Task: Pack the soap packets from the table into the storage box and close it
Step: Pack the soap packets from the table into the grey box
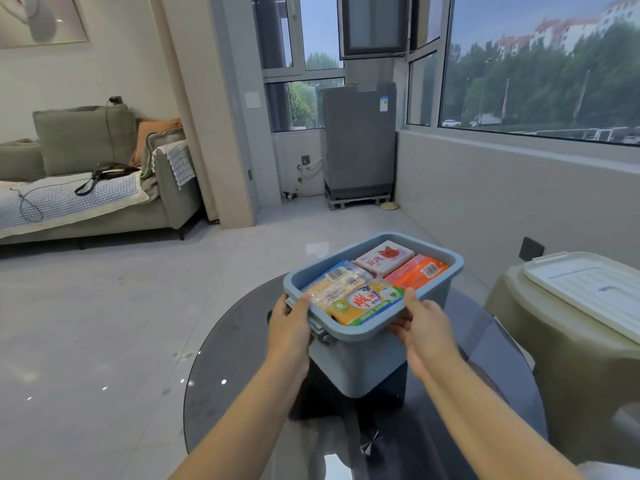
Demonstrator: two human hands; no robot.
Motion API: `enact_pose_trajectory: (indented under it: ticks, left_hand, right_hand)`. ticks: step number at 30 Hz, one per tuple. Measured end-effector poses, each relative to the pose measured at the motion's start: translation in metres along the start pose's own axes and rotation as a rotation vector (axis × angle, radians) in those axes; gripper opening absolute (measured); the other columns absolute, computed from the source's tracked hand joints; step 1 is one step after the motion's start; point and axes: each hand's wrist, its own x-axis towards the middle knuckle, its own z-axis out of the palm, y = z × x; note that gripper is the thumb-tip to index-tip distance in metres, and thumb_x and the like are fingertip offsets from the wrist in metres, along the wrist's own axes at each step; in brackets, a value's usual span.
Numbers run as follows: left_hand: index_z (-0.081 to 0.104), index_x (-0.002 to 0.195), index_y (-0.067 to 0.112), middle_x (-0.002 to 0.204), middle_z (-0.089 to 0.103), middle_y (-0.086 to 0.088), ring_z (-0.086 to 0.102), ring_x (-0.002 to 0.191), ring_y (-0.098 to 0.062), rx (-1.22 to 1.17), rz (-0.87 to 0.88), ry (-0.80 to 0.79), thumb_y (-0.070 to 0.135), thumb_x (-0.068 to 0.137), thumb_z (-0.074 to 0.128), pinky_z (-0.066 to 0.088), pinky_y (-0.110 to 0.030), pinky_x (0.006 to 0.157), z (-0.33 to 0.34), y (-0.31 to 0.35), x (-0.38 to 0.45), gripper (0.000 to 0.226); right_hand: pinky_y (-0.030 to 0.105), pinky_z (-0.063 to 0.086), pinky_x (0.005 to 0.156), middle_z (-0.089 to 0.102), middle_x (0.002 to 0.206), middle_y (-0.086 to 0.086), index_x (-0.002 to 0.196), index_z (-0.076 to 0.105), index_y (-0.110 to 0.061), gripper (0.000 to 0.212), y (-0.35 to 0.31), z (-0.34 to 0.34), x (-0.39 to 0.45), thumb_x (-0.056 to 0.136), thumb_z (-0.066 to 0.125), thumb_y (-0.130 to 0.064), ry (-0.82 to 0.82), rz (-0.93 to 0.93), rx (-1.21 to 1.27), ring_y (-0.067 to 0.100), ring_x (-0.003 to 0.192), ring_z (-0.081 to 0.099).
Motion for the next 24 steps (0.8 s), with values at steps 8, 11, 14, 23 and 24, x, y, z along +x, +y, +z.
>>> enact_pose_trajectory:
  ticks: [8, 11, 14, 23, 24]
  left_hand:
    - [0.043, 0.133, 0.009, 0.117, 0.063, -0.019, 0.068, 0.089, -0.031, 0.009, -0.053, 0.026, 0.025, 0.092, 0.055, 0.058, -0.046, 0.077, -0.007, 0.019, 0.062, 0.046]
    - [0.034, 0.141, 0.006, 0.127, 0.057, -0.022, 0.067, 0.083, -0.027, -0.012, -0.068, -0.044, 0.022, 0.091, 0.057, 0.057, -0.036, 0.059, -0.017, 0.026, 0.085, 0.058]
    - [0.048, 0.126, 0.008, 0.121, 0.059, -0.02, 0.067, 0.082, -0.027, -0.016, -0.078, -0.104, 0.024, 0.091, 0.057, 0.056, -0.037, 0.06, -0.023, 0.031, 0.102, 0.04]
    - [0.057, 0.092, 0.012, 0.101, 0.066, -0.017, 0.067, 0.083, -0.029, 0.111, -0.092, -0.131, 0.033, 0.09, 0.057, 0.058, -0.042, 0.071, -0.028, 0.038, 0.115, 0.022]
    - [0.057, 0.092, 0.012, 0.099, 0.067, -0.016, 0.067, 0.082, -0.028, 0.133, -0.087, -0.111, 0.036, 0.089, 0.057, 0.058, -0.042, 0.072, -0.028, 0.039, 0.111, 0.024]
  right_hand:
    - [0.03, 0.057, 0.057, 0.069, 0.096, 0.014, 0.097, 0.054, -0.007, 0.017, 0.022, 0.035, -0.009, 0.087, 0.059, -0.019, -0.087, 0.103, 0.114, 0.022, 0.08, 0.072]
    - [0.034, 0.059, 0.062, 0.069, 0.101, 0.013, 0.101, 0.055, -0.01, 0.016, 0.026, 0.05, -0.01, 0.086, 0.06, -0.016, -0.137, 0.15, 0.181, 0.024, 0.085, 0.071]
    - [0.036, 0.059, 0.066, 0.069, 0.102, 0.013, 0.101, 0.056, -0.012, 0.015, 0.029, 0.06, -0.01, 0.086, 0.06, -0.015, -0.167, 0.172, 0.194, 0.025, 0.085, 0.071]
    - [0.033, 0.06, 0.065, 0.07, 0.098, 0.013, 0.1, 0.055, -0.01, 0.017, 0.035, 0.067, -0.009, 0.085, 0.062, -0.017, -0.181, 0.158, 0.143, 0.022, 0.08, 0.072]
    - [0.033, 0.06, 0.066, 0.07, 0.098, 0.013, 0.101, 0.056, -0.01, 0.02, 0.034, 0.065, -0.009, 0.085, 0.063, -0.018, -0.189, 0.159, 0.115, 0.023, 0.081, 0.072]
